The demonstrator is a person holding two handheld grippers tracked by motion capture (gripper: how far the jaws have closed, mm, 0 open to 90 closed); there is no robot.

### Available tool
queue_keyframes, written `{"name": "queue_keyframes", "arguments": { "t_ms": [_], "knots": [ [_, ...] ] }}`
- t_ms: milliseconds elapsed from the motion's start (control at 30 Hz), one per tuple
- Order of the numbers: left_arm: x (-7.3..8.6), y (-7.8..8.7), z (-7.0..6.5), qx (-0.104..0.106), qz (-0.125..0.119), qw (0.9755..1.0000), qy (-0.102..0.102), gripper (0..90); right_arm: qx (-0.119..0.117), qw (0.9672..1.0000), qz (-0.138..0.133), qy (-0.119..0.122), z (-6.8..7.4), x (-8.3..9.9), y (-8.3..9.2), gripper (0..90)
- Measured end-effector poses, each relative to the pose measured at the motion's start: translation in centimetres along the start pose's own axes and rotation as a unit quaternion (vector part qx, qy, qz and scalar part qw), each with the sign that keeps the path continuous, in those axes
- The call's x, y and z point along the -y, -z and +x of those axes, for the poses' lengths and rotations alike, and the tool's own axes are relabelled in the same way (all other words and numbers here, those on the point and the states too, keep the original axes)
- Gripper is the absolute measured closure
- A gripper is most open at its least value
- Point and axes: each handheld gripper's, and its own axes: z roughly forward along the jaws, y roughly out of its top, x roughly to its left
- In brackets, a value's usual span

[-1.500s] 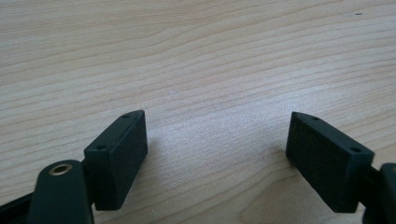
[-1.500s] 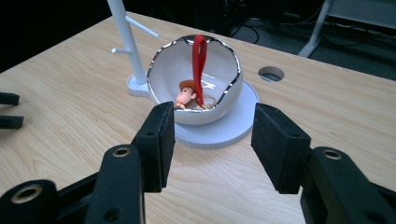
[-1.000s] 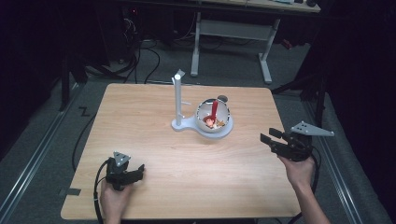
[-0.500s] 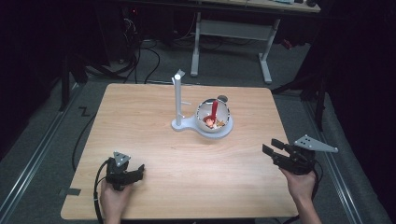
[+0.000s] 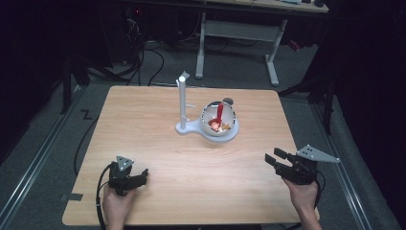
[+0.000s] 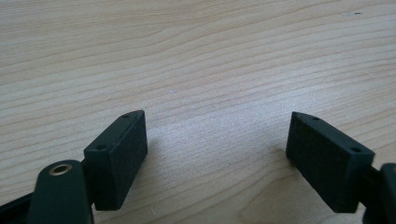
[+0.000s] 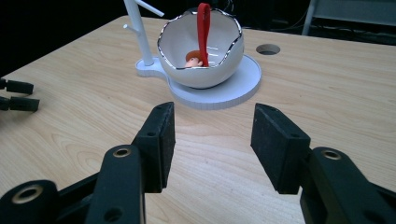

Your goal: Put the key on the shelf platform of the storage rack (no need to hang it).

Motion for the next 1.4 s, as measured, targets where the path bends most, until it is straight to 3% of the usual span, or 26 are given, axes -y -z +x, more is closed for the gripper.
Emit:
{"name": "queue_keyframes", "arguments": {
  "t_ms": [667,1400],
  "knots": [
    [0.0,0.0,0.0,-0.001,-0.001,1.0000,0.000,20.8,-0.023,0.9996,0.015,-0.003,1.2,1.6,-2.1,50.1],
    [0.0,0.0,0.0,0.001,0.001,1.0000,-0.003,20.8,-0.030,0.9990,0.032,-0.001,2.0,2.4,-4.2,50.1]
  ]
}}
